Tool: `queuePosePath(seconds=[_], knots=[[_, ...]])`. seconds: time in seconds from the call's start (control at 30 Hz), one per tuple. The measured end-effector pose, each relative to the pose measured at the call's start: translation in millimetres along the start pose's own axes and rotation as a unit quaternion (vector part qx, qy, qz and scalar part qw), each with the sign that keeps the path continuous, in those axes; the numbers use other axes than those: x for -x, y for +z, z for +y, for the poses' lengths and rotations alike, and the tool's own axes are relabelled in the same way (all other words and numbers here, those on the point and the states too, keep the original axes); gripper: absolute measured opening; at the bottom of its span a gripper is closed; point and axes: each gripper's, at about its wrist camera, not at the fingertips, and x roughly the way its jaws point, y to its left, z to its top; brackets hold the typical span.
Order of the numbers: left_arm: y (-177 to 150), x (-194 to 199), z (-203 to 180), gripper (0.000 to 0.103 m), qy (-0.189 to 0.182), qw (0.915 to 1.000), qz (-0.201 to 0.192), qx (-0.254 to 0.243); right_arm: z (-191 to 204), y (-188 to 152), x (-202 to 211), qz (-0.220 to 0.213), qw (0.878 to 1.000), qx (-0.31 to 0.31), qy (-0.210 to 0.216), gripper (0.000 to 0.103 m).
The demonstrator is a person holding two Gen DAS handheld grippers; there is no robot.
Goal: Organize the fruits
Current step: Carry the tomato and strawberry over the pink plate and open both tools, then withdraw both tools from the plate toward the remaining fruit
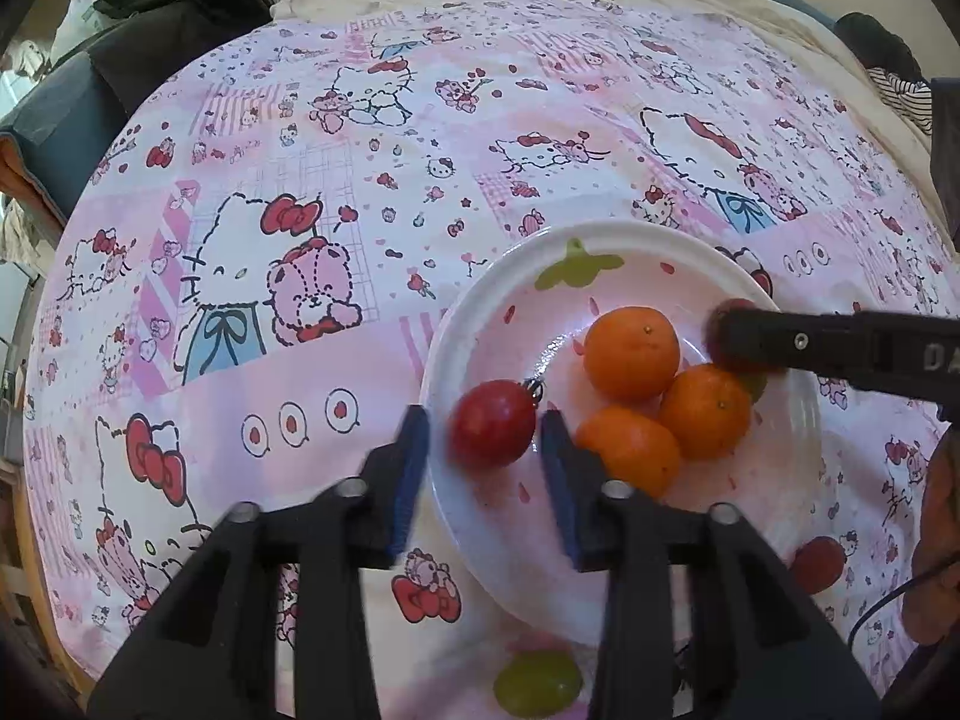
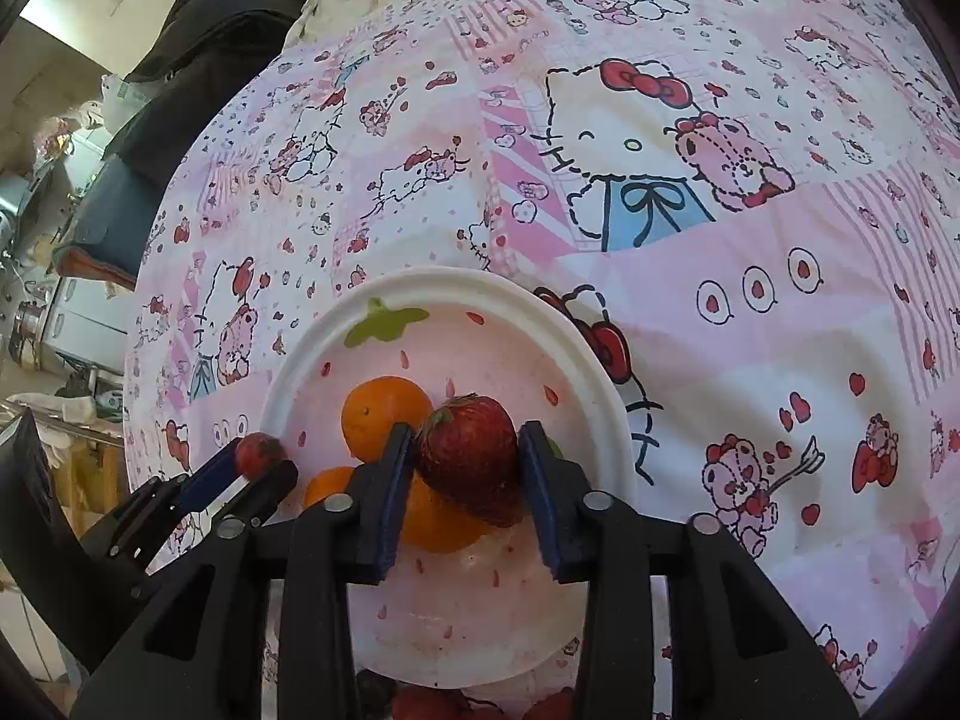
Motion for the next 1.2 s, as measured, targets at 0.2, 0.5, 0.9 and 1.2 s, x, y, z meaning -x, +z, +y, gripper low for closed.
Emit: queuePosePath(seconds=[0.2,0.5,0.9,1.2], knots=[[0,7,0,0.082,-0.005,0.9999,-0.010,0.011,2,3,13,-0.034,0.999,-0.003,-0.009,0.089],[3,20,1,0.083,0.001,0.9996,-0.022,0.016,13,4,29,-0.049,0.999,0.014,0.003,0.089],[-12,73,25,0.083,0.007,0.9972,-0.056,0.049,30,-23,77,-0.095,0.994,0.048,-0.013,0.089],[-41,109,36,0.083,-0.004,0.9954,-0.064,0.071,30,-60,107,-0.102,0.994,0.037,-0.004,0.089]])
